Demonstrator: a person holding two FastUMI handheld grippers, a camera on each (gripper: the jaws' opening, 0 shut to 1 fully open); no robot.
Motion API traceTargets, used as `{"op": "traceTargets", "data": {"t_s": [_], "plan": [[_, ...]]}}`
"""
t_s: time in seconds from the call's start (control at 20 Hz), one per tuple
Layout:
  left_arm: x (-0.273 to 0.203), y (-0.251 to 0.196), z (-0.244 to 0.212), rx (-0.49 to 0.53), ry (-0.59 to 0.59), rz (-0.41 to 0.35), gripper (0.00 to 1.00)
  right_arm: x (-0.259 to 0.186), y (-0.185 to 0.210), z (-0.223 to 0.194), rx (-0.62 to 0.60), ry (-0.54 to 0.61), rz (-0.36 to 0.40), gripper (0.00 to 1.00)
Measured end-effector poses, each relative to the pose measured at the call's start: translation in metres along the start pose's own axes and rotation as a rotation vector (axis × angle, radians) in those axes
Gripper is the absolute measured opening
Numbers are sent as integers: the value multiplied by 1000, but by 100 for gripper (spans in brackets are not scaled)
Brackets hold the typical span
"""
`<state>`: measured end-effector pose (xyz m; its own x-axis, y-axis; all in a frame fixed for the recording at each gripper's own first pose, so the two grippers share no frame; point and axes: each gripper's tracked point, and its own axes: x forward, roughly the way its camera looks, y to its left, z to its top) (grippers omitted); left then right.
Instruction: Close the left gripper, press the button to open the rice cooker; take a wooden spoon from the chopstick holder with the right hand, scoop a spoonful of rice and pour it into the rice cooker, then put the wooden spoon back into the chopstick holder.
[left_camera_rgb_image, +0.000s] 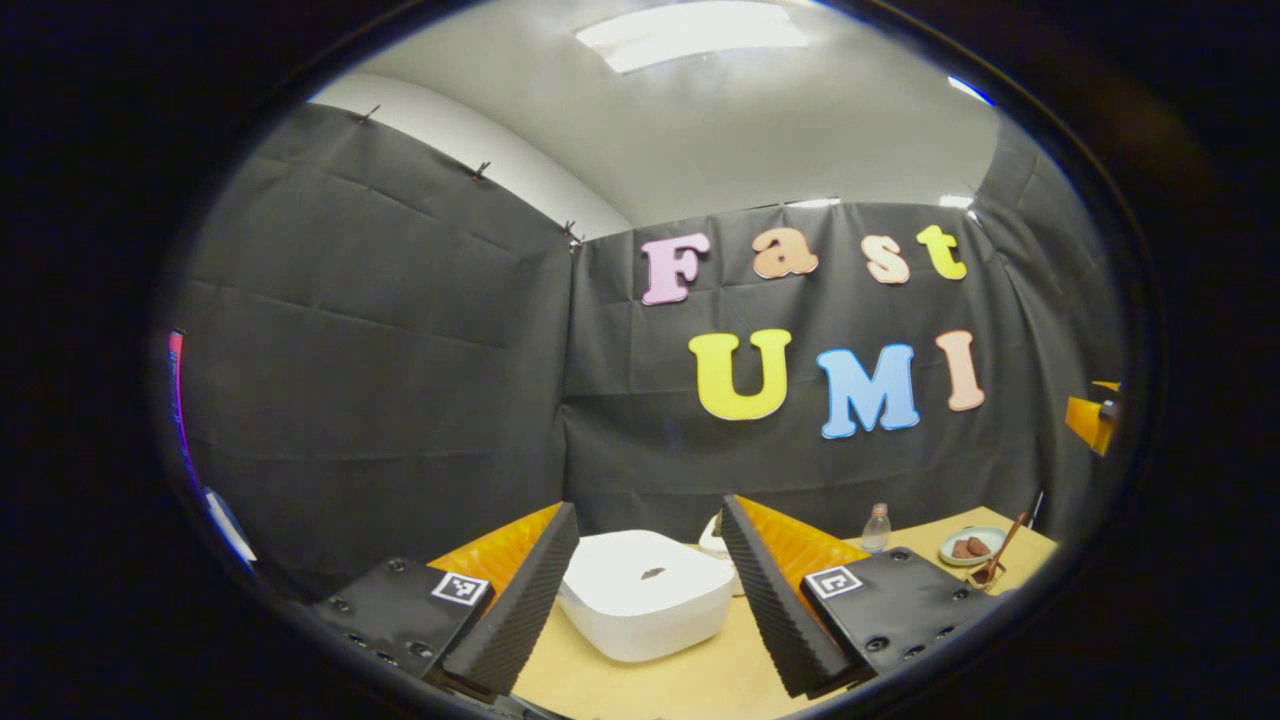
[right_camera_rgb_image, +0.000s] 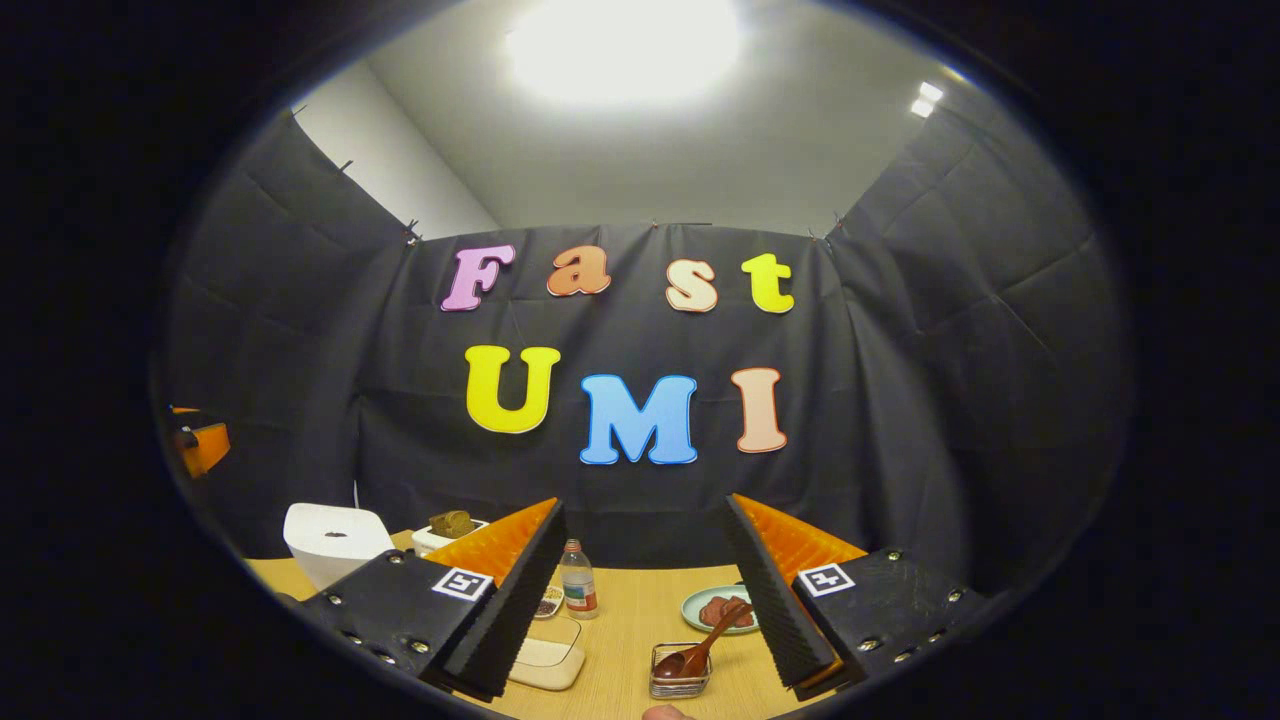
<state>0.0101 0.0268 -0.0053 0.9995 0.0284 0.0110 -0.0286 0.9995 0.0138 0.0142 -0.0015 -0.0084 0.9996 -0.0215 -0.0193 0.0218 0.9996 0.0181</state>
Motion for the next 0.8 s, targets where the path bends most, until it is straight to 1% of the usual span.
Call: {"op": "traceTargets", "data": {"t_s": [0.2,0.3,0.45,0.6,0.65,0.8], "plan": [[3,1,2,2,-12,-6,100,8,10,13,-17,-28,14,95],[5,2,7,7,-17,-7,99,12,20,17,3,-36,31,95],[1,-2,15,-27,-29,-6,99,11,28,21,11,-47,49,95],[-2,-7,18,3,-41,-10,99,9,30,20,-2,-49,53,95],[-4,-11,20,10,-42,-14,94,8,33,18,2,-42,55,95],[-5,-16,24,38,-51,-21,94,8,29,16,11,-27,45,95]]}}
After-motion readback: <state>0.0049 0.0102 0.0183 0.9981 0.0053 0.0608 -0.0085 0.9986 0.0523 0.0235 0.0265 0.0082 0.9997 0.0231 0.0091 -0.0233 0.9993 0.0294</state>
